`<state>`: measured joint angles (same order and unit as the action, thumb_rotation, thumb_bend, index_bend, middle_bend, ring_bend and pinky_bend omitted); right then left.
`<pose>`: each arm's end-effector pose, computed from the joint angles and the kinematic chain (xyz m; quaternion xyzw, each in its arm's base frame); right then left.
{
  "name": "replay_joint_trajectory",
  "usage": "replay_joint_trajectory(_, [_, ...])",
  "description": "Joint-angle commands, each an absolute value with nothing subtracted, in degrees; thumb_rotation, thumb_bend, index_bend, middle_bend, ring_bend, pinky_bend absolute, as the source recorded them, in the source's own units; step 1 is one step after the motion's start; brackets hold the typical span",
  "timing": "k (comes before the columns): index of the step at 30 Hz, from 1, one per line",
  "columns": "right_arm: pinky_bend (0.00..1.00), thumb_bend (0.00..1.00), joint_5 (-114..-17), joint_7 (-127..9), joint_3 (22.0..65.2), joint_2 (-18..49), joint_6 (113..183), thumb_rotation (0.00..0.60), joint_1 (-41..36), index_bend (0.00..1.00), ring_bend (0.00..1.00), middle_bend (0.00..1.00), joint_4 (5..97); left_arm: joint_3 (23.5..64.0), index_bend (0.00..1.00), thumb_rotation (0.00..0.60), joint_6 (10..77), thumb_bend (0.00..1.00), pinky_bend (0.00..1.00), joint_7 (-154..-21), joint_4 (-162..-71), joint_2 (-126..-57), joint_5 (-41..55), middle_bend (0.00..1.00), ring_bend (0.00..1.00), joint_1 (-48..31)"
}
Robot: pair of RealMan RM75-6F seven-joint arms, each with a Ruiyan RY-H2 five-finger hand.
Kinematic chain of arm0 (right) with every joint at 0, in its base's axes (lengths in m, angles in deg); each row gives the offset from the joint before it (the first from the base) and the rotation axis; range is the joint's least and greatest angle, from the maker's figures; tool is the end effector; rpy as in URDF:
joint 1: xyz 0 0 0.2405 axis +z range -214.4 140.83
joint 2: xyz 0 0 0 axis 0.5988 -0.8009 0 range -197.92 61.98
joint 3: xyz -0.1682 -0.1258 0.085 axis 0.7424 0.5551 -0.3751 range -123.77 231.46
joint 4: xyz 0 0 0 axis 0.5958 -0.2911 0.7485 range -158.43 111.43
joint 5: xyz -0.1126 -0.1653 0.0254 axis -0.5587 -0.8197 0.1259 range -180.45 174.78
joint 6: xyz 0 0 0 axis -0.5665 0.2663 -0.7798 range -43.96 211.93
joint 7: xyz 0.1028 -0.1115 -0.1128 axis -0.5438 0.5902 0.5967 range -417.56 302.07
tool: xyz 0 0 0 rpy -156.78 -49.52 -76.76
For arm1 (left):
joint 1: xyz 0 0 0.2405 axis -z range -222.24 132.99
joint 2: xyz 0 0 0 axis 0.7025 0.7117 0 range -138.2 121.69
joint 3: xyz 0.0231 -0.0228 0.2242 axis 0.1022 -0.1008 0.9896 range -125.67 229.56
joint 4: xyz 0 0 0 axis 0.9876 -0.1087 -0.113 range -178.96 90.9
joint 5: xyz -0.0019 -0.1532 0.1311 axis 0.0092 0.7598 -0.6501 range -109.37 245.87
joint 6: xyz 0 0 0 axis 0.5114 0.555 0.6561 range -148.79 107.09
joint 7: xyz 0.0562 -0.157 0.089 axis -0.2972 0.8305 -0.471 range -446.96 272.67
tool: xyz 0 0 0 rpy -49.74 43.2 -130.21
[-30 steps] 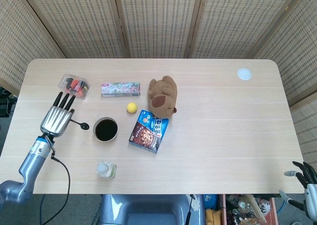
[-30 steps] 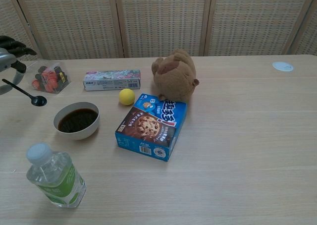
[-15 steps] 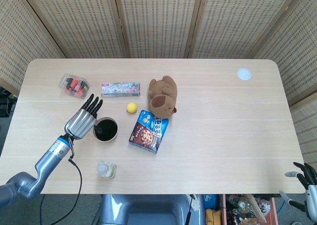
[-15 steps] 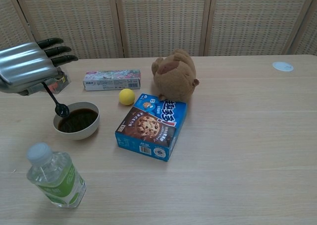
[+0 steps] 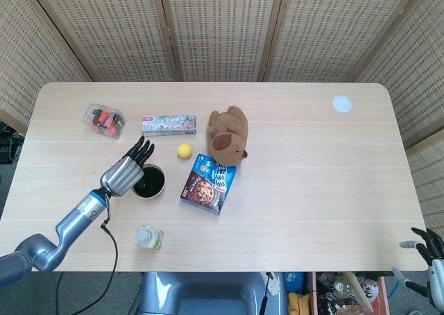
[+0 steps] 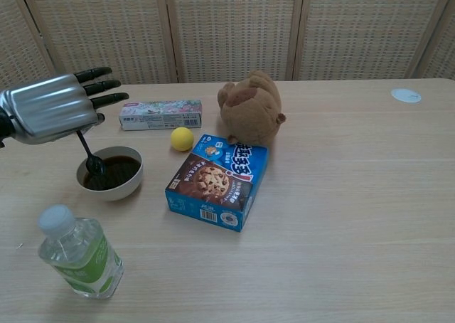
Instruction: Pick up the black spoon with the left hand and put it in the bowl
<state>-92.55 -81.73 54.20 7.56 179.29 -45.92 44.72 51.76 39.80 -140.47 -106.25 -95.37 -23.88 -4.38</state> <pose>-0.3549 -0.1326 0.1480 0.5066 -0.4556 0.4267 0.5948 -0.1763 0.3660 -0.0039 -0.8289 0.1746 -0.1293 0.5154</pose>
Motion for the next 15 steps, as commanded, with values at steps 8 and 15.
replay_joint_trajectory(8, [0.24, 0.3, -92.18, -82.01, 54.11, 7.65, 179.05, 0.6, -46.08, 0.43, 0.13, 0.27, 44.41, 52.45, 0.62, 0.6, 38.27, 0.46, 0.0, -143.24, -103.09, -98.25, -25.06, 0.06, 0.0, -3.15])
replay_joint_trajectory(15, [0.24, 0.3, -91.85, -82.43, 54.04, 7.72, 178.89, 0.6, -46.27, 0.43, 0.13, 0.27, 43.94, 51.9, 0.62, 0.6, 37.08, 0.46, 0.0, -144.95, -102.09, -100.5, -23.9, 0.06, 0.0, -2.87])
